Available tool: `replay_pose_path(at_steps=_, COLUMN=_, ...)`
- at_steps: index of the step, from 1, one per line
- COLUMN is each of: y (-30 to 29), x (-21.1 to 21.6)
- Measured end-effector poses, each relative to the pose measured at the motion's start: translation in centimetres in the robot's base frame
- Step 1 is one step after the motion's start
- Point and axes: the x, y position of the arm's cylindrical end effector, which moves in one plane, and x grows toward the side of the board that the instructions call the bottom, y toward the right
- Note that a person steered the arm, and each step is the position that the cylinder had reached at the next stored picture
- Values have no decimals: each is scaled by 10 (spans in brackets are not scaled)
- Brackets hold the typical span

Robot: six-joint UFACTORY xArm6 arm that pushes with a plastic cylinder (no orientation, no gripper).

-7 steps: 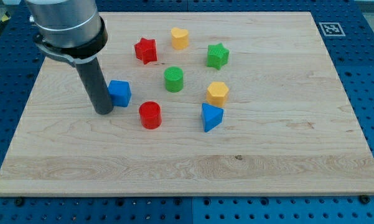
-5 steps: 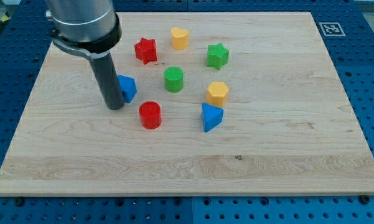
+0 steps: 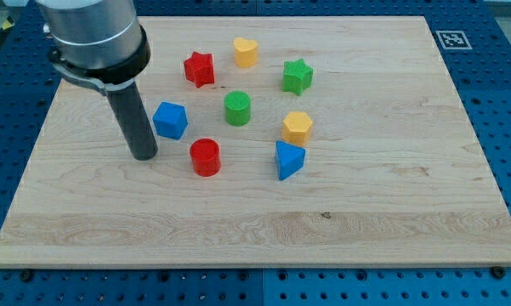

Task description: Push the green circle vertical below the heart

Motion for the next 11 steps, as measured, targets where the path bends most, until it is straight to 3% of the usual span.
replay_pose_path(at_steps=1, y=-10, x=20)
replay_pose_path(at_steps=2, y=-58, x=19)
replay_pose_path(at_steps=3, y=-99, x=-8)
replay_pose_path(at_steps=5, y=-106, x=-82)
replay_pose_path(at_steps=8, y=16, x=-106)
replay_pose_path(at_steps=11, y=48, x=-102)
